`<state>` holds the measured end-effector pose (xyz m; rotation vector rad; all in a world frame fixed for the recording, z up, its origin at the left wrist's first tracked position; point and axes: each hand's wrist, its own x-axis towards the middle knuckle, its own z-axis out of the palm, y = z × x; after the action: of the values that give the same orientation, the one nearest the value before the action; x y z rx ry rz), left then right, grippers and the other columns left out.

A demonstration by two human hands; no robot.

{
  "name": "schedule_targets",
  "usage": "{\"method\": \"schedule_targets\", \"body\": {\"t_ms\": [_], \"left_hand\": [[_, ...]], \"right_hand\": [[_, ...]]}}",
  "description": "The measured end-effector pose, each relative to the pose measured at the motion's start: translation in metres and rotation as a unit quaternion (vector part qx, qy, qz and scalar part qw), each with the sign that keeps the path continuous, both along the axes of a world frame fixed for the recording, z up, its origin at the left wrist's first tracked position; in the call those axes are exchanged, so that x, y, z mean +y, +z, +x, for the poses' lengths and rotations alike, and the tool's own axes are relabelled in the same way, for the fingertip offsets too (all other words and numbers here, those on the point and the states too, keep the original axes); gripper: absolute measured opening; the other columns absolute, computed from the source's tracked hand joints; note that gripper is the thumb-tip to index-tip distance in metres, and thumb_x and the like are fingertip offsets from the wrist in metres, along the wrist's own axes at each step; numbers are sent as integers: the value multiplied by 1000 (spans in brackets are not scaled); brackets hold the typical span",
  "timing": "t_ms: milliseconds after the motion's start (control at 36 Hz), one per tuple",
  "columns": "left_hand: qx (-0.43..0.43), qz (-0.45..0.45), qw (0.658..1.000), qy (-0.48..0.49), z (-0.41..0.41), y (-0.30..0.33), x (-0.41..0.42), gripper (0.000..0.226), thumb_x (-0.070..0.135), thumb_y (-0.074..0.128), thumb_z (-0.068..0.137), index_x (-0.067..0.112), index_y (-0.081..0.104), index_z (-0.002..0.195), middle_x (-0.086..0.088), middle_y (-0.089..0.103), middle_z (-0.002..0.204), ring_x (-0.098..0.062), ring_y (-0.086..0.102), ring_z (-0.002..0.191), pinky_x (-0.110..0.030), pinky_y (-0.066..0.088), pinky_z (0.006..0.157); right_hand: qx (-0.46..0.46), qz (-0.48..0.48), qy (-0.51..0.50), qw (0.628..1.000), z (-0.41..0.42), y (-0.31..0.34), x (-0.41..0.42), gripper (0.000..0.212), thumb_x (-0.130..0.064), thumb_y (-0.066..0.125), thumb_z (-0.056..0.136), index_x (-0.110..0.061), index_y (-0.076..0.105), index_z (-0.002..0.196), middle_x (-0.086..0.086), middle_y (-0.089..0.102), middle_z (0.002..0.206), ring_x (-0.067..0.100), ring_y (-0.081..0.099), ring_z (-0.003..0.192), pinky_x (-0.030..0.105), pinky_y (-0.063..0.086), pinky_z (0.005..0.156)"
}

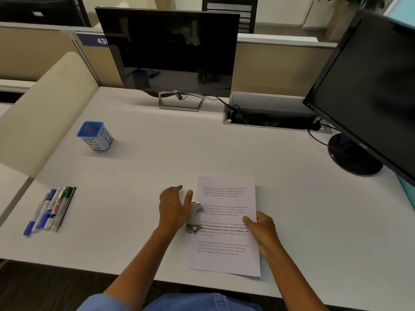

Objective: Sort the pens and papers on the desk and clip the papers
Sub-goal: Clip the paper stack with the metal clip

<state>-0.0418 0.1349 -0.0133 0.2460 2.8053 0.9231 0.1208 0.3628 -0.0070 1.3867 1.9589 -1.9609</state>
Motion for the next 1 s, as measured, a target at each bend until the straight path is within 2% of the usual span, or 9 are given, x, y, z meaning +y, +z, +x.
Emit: {"method": "schedule_targets", "body": {"t_ms": [83, 167, 306, 472, 722, 917, 1000], "left_hand": [[-2, -39, 999, 4, -1, -7, 15, 64, 53, 45, 104, 9, 48, 151, -15, 45, 157, -32, 34, 149, -53, 25, 124], [-21, -71, 997, -1, 1, -15, 24, 71, 57, 36, 105, 13, 34, 159, -14, 24, 168, -35, 11, 158, -60, 8, 127], [-27, -84, 996, -6, 4, -28, 25, 78, 64, 25, 103, 16, 19, 164, -11, 5, 174, -32, -8, 161, -64, -5, 126], [-12, -108, 994, -7, 3, -36, 23, 83, 68, 10, 98, 20, 14, 166, -8, -5, 175, -28, -16, 160, -65, -10, 125], [16, -137, 991, -1, 1, -46, 19, 74, 61, 16, 104, 20, 13, 166, -8, -4, 175, -27, -15, 161, -68, -7, 124], [26, -143, 989, 4, -6, -44, 23, 72, 56, 19, 106, 19, 11, 167, -8, -6, 175, -27, -16, 161, -69, -8, 123], [27, -146, 989, 6, -5, -46, 21, 70, 53, 19, 106, 20, 9, 167, -7, -6, 175, -28, -15, 161, -70, -6, 123]], "right_hand": [[-1, 2, -2, 1000, -1, 1, -1, 17, -16, 68, 99, -22, 74, 113, -5, 79, 104, 17, 77, 91, 35, 65, 79], [-9, 3, 0, 1000, -1, 2, -2, 17, -16, 68, 98, -23, 75, 112, -6, 79, 103, 16, 77, 90, 35, 65, 79], [-17, 16, 5, 1000, -3, 6, -3, 16, -16, 69, 97, -29, 75, 105, -11, 79, 98, 6, 77, 80, 22, 62, 64], [-36, 20, 12, 999, -6, 6, -3, 17, -17, 69, 97, -27, 75, 110, -12, 79, 100, 9, 78, 83, 25, 63, 68], [-49, 5, 11, 999, -8, 1, 1, 20, -18, 69, 97, -22, 75, 116, -6, 79, 106, 16, 78, 92, 39, 65, 84], [-51, 9, 4, 999, -12, 2, 0, 17, -16, 70, 97, -28, 74, 108, -9, 78, 105, 13, 77, 91, 30, 63, 77], [-62, 15, 2, 998, -14, 3, -1, 18, -16, 70, 97, -25, 74, 112, -9, 78, 104, 12, 77, 90, 26, 62, 73]]}}
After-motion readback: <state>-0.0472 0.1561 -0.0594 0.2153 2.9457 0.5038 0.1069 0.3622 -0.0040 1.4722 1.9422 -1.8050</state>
